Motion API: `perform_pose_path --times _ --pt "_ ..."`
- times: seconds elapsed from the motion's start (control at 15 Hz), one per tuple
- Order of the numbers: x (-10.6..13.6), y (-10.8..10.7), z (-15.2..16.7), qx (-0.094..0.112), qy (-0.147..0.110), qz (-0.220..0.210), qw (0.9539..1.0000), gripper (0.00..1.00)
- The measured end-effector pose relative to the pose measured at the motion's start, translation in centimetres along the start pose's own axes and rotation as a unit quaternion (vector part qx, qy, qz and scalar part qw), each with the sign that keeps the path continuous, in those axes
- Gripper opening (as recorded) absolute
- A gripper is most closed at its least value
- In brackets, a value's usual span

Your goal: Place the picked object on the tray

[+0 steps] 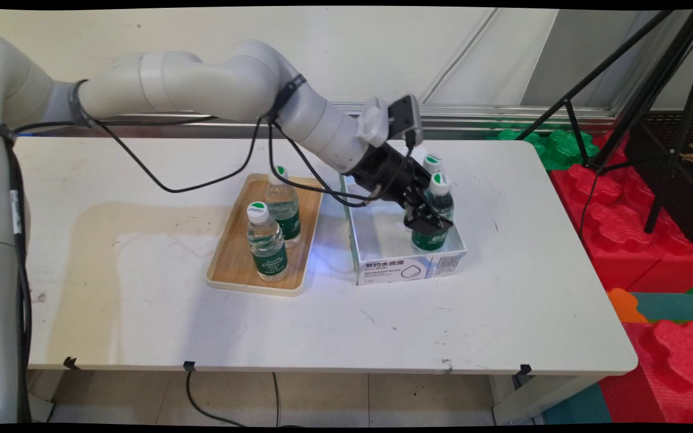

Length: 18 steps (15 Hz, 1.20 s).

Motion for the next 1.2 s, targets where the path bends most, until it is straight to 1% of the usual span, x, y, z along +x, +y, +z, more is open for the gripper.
perform_pose_path --times 0.33,0.73,0.8,1.2 --pt "0.5 0.5 -3.5 0.002 0.016 0.0 0.9999 0.0" --pt "1.4 1.0 -10.1 0.004 0.041 -0.003 0.9992 0.0" --pt "1.4 1.1 -10.6 0.004 0.043 -0.003 0.9991 0.0" --pt "1.6 1.4 -16.3 0.001 0.056 -0.007 0.9984 0.0"
